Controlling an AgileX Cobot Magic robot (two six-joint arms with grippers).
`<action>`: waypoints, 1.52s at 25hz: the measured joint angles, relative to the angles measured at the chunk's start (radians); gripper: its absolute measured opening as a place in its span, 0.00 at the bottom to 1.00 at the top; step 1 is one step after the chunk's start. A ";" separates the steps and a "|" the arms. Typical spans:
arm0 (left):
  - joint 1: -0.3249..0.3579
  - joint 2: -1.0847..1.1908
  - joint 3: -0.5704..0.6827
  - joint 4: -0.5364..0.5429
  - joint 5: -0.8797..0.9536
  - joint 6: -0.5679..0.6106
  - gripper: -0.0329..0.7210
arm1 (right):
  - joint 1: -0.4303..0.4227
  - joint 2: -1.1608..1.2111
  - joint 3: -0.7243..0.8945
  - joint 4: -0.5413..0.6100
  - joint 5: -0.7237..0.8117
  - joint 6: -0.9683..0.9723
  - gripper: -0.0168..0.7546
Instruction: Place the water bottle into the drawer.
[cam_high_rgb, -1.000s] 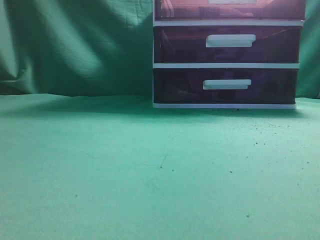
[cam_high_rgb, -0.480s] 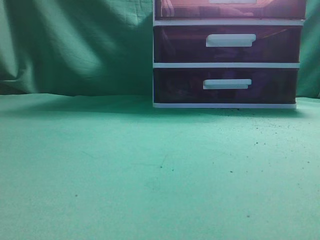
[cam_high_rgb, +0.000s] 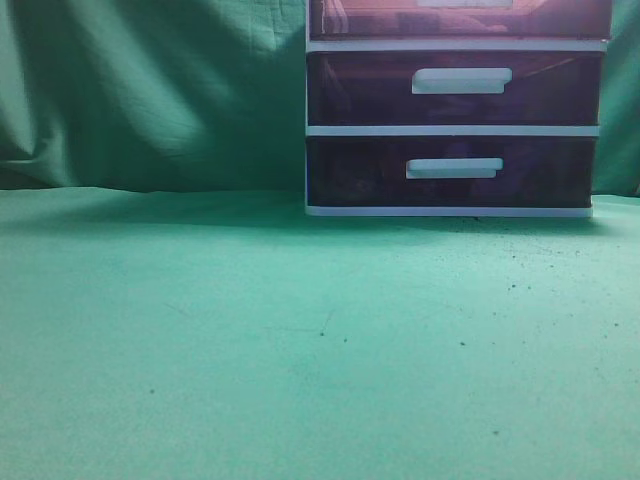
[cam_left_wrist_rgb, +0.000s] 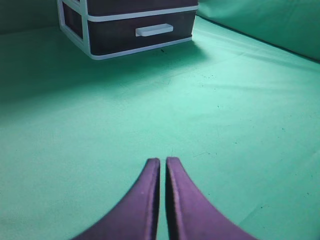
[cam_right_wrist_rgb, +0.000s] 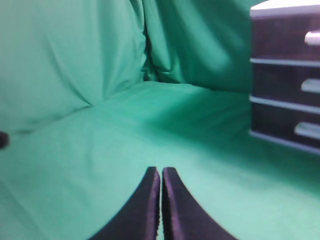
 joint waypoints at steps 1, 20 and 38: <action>0.000 0.000 0.000 0.000 0.000 0.000 0.04 | 0.000 0.000 0.000 -0.032 0.000 -0.025 0.02; 0.000 0.000 0.000 0.000 -0.002 -0.001 0.04 | -0.507 -0.145 0.375 -0.276 -0.195 0.143 0.02; 0.000 0.000 0.000 0.000 -0.004 -0.001 0.04 | -0.517 -0.145 0.383 -0.318 -0.110 0.141 0.02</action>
